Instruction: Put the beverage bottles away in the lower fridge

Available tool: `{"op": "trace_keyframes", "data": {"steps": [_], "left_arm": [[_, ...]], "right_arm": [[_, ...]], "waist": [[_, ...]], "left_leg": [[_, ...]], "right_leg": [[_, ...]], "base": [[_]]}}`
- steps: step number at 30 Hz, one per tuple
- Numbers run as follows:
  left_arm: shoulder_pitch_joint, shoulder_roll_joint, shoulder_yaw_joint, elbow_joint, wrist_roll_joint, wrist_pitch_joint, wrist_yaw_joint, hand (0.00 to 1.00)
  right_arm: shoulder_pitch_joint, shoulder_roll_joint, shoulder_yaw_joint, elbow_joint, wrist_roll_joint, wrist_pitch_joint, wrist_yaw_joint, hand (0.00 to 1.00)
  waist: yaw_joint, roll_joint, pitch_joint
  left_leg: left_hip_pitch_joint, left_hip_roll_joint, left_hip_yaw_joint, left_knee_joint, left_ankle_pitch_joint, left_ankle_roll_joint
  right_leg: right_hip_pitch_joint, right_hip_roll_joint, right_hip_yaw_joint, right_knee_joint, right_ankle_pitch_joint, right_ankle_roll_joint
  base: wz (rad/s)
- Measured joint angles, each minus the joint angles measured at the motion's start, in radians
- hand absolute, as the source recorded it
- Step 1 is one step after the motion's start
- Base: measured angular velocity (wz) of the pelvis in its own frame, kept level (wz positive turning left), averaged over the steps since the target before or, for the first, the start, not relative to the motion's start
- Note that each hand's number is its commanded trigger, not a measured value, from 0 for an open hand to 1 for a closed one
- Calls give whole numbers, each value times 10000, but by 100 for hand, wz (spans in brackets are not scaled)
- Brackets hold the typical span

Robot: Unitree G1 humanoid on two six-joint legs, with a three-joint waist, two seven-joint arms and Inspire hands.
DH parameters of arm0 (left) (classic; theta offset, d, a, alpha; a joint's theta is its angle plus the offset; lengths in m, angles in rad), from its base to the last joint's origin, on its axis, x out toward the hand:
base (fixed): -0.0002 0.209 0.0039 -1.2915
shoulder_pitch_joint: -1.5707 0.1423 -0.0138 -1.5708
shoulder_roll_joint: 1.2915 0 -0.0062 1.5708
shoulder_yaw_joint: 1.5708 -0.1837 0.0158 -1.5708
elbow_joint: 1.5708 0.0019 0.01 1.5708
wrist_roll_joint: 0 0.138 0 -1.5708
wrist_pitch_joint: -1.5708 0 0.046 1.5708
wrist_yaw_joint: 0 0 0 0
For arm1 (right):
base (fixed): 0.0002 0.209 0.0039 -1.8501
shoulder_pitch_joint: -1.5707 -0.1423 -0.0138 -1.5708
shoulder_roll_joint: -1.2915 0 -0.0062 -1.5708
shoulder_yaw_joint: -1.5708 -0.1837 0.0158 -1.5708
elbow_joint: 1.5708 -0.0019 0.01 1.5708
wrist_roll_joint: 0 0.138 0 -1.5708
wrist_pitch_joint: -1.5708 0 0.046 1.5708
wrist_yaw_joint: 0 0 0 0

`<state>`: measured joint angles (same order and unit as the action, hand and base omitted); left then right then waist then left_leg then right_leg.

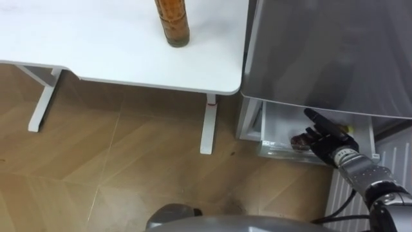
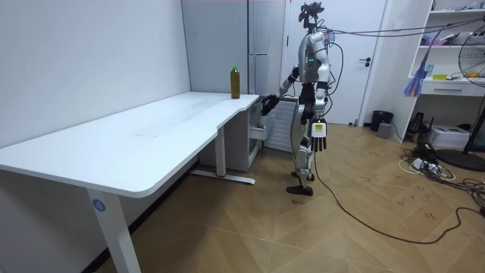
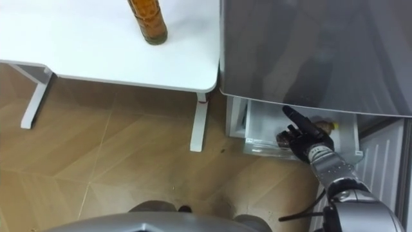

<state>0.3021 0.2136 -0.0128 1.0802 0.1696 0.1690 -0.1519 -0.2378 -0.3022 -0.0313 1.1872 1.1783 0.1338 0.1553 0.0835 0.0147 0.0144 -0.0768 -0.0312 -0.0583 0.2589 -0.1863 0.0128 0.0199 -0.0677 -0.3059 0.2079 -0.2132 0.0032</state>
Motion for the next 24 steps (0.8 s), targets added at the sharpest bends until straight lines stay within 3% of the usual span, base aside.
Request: {"op": "trace_keyframes", "data": {"steps": [17,24], "left_arm": [[-186,-1,3,-36,2,6,80,0],[-272,-2,-31,-31,3,22,-59,0]], "right_arm": [[4,-1,17,0,-67,101,58,0],[48,-77,297,-15,-885,107,790,0]], "waist": [[-6,-114,-35],[-47,-143,-37]], "left_leg": [[-8,3,33,-26,1,0],[192,24,149,-49,-2,-2]], "right_leg": [[21,14,34,-34,4,8],[180,28,68,-88,14,7]], "base": [[0],[-1]]}}
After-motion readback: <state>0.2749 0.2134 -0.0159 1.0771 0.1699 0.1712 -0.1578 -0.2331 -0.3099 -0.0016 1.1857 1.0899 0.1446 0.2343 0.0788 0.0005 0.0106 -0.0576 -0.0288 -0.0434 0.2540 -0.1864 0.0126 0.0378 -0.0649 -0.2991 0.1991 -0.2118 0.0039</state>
